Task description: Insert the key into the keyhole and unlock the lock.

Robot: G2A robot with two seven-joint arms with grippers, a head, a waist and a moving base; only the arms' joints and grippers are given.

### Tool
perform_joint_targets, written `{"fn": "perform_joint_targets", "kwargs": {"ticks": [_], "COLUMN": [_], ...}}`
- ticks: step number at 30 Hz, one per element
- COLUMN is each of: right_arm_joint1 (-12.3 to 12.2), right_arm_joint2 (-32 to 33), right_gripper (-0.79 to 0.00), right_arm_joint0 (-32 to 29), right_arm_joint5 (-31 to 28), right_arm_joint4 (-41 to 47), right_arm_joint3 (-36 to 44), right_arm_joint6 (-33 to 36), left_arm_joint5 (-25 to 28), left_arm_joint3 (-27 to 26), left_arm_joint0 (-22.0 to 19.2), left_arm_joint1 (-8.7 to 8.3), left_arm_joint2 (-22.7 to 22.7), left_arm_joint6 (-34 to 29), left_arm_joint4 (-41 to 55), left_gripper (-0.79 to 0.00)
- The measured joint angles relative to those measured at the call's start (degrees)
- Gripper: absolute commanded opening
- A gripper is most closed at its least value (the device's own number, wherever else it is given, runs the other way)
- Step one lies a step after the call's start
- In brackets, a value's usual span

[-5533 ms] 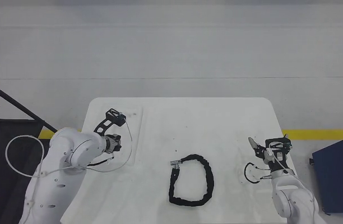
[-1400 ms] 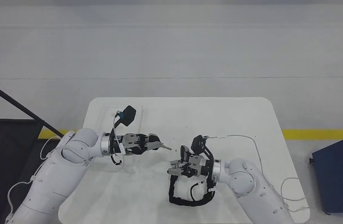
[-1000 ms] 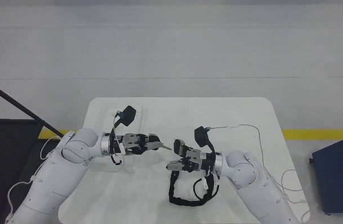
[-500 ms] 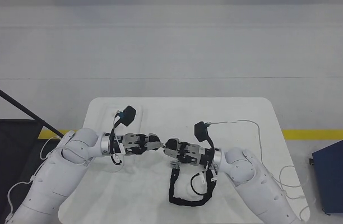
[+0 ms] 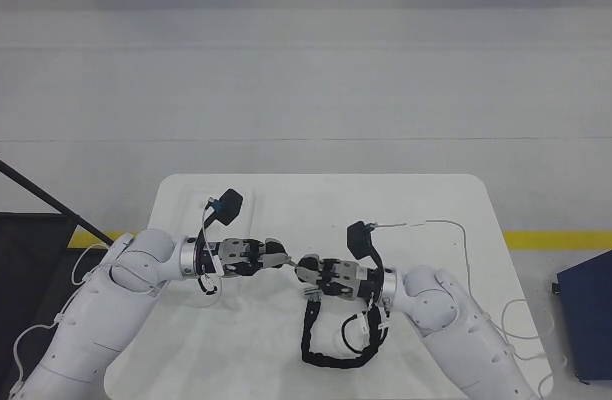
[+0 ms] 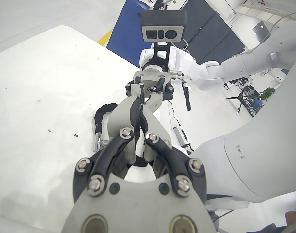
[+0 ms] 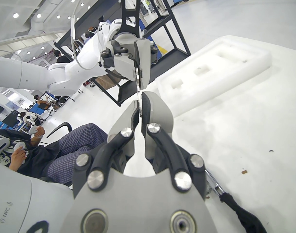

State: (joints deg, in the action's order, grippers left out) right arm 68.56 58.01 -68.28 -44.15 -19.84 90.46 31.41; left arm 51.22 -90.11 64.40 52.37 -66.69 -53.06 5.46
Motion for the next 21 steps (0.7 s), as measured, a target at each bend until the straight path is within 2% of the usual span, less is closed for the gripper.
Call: {"fn": "perform_joint_targets", "kwargs": {"ticks": [6, 7, 8, 21], "right_arm_joint1": [-0.34, -0.39, -0.44, -1.17], "right_arm_joint2": [-0.05, -0.05, -0.04, -0.22], "right_gripper": [-0.785, -0.785, -0.785, -0.785], "right_arm_joint0": [-0.12, -0.06, -0.01, 1.95], "right_arm_joint5": [-0.72, -0.79, -0.83, -0.88], "right_arm_joint4": [1.57, 1.76, 1.92, 1.87], "right_arm_joint3": [0.62, 0.67, 0.71, 0.74], "right_arm_joint6": [1.46, 1.76, 2.03, 6.52], "left_arm_joint5": [0.00, 0.00, 0.00, 0.00], "left_arm_joint3": [0.00, 0.00, 0.00, 0.00], "left_arm_joint0": [0.00, 0.00, 0.00, 0.00], "left_arm_joint1": [0.00, 0.00, 0.00, 0.00], "left_arm_joint2": [0.00, 0.00, 0.00, 0.00], "left_arm_joint6": [0.00, 0.00, 0.00, 0.00], "left_arm_joint4": [0.00, 0.00, 0.00, 0.00], "left_gripper": [-0.767, -0.480, 0.000, 0.000]}}
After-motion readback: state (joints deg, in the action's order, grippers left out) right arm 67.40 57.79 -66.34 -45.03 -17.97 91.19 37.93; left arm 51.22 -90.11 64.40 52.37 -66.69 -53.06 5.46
